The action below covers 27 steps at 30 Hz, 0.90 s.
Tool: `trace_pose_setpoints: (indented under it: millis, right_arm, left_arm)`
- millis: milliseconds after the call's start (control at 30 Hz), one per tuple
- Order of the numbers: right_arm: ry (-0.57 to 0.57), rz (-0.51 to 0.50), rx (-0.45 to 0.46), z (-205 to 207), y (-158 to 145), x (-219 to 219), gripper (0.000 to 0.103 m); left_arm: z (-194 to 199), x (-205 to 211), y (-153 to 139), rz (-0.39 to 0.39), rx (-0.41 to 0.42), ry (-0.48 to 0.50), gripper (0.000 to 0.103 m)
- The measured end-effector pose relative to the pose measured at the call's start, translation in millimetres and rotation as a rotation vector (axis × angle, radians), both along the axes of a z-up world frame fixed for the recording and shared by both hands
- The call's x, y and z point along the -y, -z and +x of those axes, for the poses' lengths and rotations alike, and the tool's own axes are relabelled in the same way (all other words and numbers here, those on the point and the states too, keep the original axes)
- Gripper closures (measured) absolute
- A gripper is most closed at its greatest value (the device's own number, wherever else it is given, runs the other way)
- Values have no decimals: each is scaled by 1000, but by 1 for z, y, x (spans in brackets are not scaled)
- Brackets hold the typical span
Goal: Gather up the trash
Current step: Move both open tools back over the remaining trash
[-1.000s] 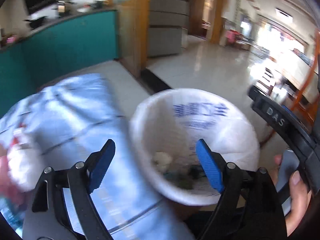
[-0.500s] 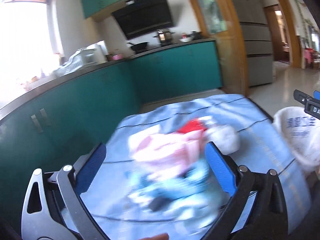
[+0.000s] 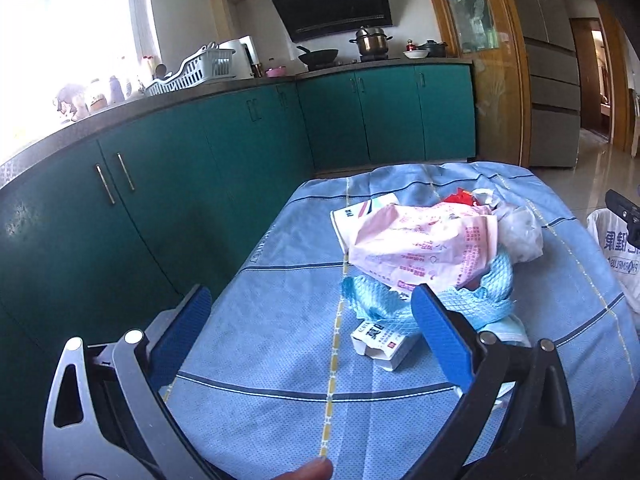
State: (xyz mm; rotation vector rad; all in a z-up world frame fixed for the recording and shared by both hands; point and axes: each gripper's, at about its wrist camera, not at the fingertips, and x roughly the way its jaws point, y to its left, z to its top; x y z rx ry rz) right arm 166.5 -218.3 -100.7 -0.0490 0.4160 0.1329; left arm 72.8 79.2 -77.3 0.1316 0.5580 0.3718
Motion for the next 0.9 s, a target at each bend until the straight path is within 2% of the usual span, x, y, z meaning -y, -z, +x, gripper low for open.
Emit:
trace_pose_setpoints:
  millis: [167,467,900]
  right_arm:
    - [0,14,-1,-3,2,5,3]
    - [-8,-32,10,-5,3,-5,3]
    - [-34,-56,20,-8,4,-13,3]
  left_arm:
    - [2,13,4,6,-6,33,3]
    - [5,12,9,-11,-26,38,3]
    - [1,11,7,-45,-1,48,3]
